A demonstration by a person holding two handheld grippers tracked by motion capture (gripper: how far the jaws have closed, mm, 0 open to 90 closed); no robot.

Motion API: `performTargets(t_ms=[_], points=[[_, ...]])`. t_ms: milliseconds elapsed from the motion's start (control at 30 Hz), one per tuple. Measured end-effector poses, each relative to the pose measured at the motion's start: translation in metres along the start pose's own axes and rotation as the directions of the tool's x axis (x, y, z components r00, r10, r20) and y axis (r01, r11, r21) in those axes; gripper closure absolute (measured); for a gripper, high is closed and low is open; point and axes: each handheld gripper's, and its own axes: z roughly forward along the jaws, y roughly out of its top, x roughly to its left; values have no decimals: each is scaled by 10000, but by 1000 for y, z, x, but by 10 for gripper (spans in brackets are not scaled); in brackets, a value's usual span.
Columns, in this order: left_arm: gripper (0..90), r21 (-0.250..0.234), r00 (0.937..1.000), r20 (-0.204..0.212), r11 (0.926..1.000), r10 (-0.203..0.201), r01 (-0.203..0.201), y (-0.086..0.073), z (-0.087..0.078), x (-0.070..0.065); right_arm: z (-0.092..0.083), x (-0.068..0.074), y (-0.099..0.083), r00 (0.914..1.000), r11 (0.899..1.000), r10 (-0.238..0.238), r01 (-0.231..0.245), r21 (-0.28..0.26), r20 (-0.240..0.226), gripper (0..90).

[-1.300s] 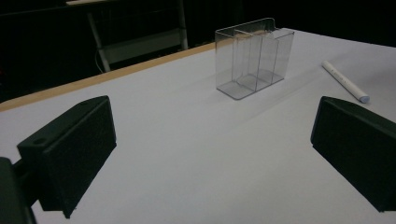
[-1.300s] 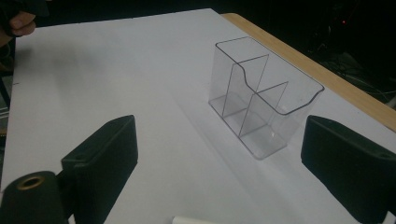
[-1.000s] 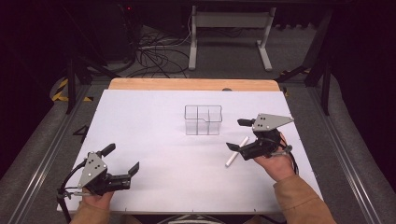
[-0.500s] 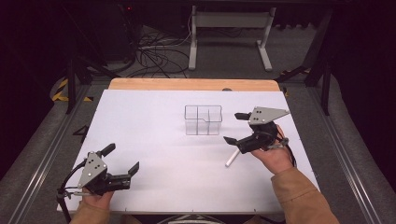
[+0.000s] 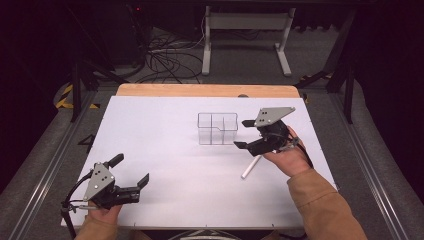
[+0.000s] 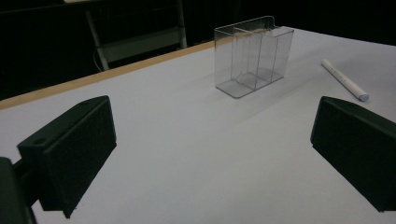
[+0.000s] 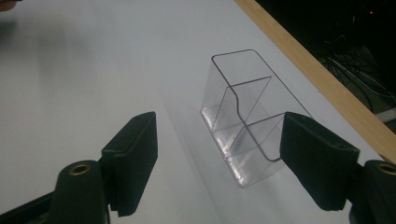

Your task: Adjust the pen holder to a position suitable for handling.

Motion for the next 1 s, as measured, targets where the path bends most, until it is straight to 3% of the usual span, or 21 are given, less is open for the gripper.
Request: performTargets(t_ms=[467, 1000], points=[[10, 15, 10000, 26, 10000, 2, -2, 0, 0, 1, 42, -15, 14, 9971, 9904, -756, 758, 1159, -62, 356], [9, 18, 10000, 45, 10000, -56, 56, -1, 1, 2, 78, -19, 21, 9926, 9746, -1185, 1210, 1882, -246, 429]])
